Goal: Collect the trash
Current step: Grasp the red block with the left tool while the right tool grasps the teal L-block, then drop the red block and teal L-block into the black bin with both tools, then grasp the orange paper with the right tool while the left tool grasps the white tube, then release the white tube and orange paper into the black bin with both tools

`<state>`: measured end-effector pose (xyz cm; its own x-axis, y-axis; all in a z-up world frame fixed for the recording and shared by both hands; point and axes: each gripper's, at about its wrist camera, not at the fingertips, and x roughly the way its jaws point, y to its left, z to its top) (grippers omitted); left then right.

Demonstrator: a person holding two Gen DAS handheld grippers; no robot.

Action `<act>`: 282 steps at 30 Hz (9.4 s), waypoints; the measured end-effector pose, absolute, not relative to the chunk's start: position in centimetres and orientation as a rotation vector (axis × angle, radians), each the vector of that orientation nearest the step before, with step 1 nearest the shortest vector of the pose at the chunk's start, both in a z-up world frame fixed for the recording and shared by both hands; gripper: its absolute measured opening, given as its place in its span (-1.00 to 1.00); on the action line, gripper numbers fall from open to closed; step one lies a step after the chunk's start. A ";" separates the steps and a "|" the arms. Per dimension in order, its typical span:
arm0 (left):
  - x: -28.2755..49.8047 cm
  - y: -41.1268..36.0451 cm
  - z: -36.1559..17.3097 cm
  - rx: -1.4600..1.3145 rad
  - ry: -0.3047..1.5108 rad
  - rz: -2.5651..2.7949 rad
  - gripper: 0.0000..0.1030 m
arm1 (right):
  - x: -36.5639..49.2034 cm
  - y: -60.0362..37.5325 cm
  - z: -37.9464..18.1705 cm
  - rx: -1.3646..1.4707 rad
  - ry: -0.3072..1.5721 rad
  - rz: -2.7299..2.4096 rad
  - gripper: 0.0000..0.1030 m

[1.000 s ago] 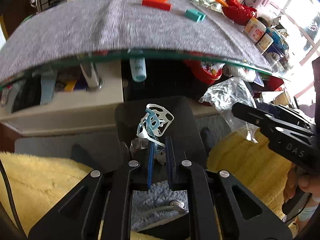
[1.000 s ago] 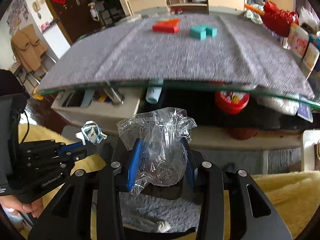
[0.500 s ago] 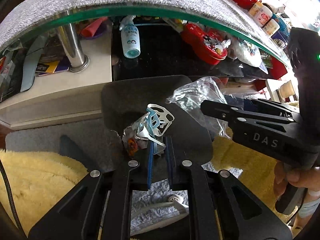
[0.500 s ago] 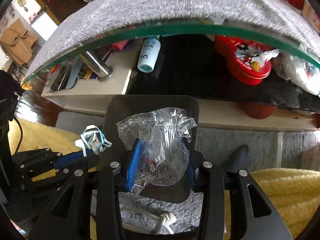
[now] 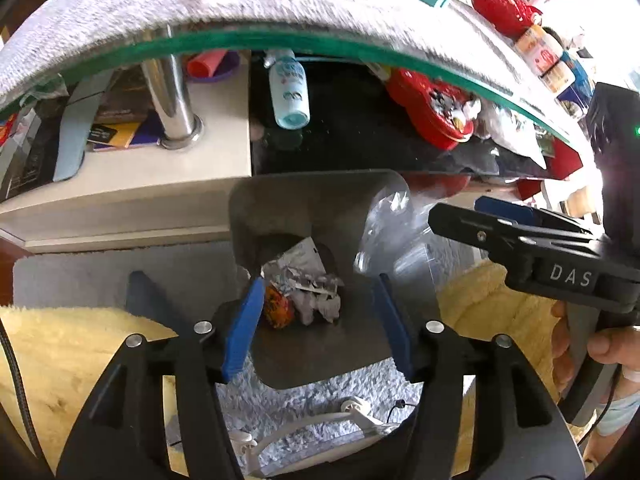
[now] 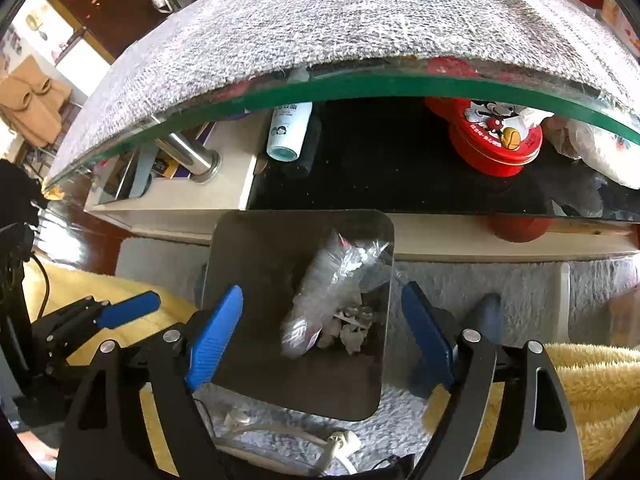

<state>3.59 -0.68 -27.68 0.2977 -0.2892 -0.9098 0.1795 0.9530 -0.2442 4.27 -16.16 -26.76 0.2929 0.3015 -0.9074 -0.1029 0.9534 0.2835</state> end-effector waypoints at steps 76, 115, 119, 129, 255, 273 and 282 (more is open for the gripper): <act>34.4 -10.7 -20.4 0.151 1.055 -0.411 0.51 | 28.3 -24.8 -19.6 0.226 1.052 0.138 0.37; 5.1 -1.8 -20.7 -0.053 1.159 -0.369 0.51 | 4.6 -17.3 -20.6 0.144 1.137 0.246 0.37; 4.0 -1.9 -24.4 -0.065 1.229 -0.358 0.51 | 3.9 -16.6 -23.2 0.139 1.193 0.244 0.37; 2.7 -2.8 -29.9 -0.069 1.343 -0.364 0.51 | 4.2 -15.4 -28.5 0.155 1.309 0.222 0.37; 45.5 -10.0 -20.4 0.051 1.093 -0.307 0.70 | 40.0 -23.9 -15.0 0.154 0.962 0.323 -0.85; 42.2 -6.5 -19.6 0.164 1.066 -0.258 -0.81 | 36.9 -22.1 -15.3 0.155 0.993 0.334 -0.84; 34.6 -4.2 -18.9 0.129 1.097 -0.282 -0.83 | 30.4 -20.3 -14.5 0.159 1.020 0.340 -0.85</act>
